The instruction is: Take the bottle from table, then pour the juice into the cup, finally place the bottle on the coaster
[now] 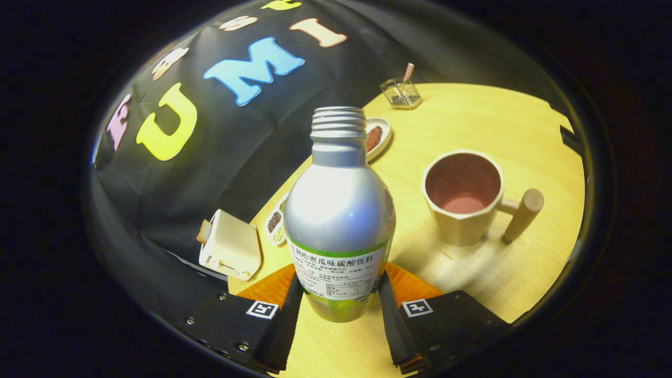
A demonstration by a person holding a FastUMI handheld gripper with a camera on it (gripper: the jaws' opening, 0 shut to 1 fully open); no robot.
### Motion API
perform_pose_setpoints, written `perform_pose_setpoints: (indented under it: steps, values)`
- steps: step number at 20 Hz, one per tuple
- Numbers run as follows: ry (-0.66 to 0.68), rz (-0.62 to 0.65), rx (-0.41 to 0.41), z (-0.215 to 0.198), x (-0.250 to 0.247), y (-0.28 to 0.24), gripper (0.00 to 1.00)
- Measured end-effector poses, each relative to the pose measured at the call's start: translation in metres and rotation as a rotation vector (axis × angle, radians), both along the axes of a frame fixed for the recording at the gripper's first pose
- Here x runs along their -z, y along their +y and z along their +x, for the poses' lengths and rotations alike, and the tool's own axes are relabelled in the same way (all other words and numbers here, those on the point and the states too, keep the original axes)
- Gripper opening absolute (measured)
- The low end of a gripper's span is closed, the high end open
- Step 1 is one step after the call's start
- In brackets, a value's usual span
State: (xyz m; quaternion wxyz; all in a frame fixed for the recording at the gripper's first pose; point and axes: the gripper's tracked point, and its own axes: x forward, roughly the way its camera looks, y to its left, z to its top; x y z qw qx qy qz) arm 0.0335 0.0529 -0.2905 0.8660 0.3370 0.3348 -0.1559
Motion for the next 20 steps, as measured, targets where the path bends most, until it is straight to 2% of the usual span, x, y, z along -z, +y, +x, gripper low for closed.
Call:
perform_pose_setpoints:
  steps: [3, 8, 13, 20]
  values:
    - [-0.035, -0.119, -0.032, 0.014, -0.006, 0.0, 0.71]
    - [-0.044, -0.24, -0.069, 0.035, -0.002, 0.004, 0.71]
    - [-0.014, -0.491, -0.093, 0.052, -0.002, -0.009, 0.71]
    - [-0.007, -0.694, -0.122, 0.082, -0.008, -0.005, 0.72]
